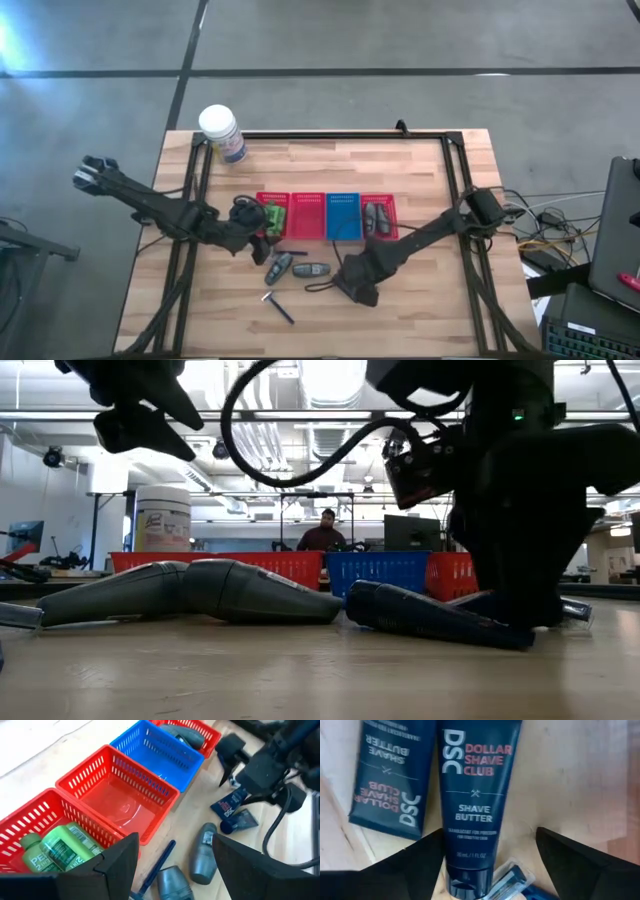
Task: Pick & Place Travel size toiletries
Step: Put the blue shave cream into the blue bin
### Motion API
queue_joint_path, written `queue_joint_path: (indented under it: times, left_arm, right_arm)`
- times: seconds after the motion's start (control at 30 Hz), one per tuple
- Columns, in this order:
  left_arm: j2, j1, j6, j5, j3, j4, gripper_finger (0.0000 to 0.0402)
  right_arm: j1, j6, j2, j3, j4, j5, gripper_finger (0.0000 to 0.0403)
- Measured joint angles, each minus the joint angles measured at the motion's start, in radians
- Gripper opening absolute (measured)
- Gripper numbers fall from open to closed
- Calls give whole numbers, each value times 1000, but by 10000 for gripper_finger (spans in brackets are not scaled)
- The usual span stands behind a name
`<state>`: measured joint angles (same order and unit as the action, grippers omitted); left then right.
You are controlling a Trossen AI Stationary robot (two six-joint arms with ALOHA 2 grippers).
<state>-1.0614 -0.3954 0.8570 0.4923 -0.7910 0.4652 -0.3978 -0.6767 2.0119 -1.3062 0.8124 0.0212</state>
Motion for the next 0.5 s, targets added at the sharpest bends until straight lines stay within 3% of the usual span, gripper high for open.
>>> queue_joint_path:
  times: [0.13, 0.27, 0.4, 0.5]
  left_arm:
    - [17, -1, 3, -9, -1, 2, 257]
    - [55, -3, 20, -62, -16, 6, 257]
    - [103, -14, 1, -61, -14, 46, 257]
    - [132, -15, -7, -26, 4, 139, 257]
  right_arm:
    - [-6, -2, 17, -2, -10, 9, 263]
    - [-7, -1, -41, 5, -11, 27, 190]
    - [19, -76, -178, 4, 29, 126, 112]
    - [71, -185, -276, 5, 50, 157, 82]
